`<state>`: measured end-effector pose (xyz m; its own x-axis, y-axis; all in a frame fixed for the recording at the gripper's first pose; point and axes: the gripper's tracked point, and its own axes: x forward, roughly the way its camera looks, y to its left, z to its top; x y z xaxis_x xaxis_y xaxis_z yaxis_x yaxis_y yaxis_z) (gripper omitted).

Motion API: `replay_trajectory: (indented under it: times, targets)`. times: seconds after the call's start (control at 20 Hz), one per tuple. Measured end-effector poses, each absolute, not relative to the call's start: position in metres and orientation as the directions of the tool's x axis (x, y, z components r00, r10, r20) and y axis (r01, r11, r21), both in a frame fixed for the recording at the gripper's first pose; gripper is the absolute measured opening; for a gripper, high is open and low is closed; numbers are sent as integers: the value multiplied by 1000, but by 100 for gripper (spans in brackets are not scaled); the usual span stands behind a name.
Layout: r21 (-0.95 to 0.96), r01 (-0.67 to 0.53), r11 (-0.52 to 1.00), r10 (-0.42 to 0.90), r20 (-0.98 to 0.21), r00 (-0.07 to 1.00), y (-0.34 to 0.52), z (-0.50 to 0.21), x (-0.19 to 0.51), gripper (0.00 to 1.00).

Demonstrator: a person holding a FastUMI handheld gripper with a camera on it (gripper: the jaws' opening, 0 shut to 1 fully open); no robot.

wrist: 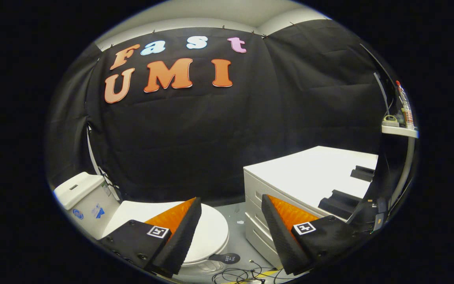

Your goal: Open the toilet lid.

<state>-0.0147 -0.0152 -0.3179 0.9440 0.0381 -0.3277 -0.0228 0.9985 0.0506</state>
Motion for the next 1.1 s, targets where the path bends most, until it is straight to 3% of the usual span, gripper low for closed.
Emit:
replay_trajectory:
  times: [0.75,1.1]
  targets:
    - [278,151,949,34,-564,825,-36,-477,-66,99]
    - [478,288,830,84,-618,782,-33,-523,-70,98]
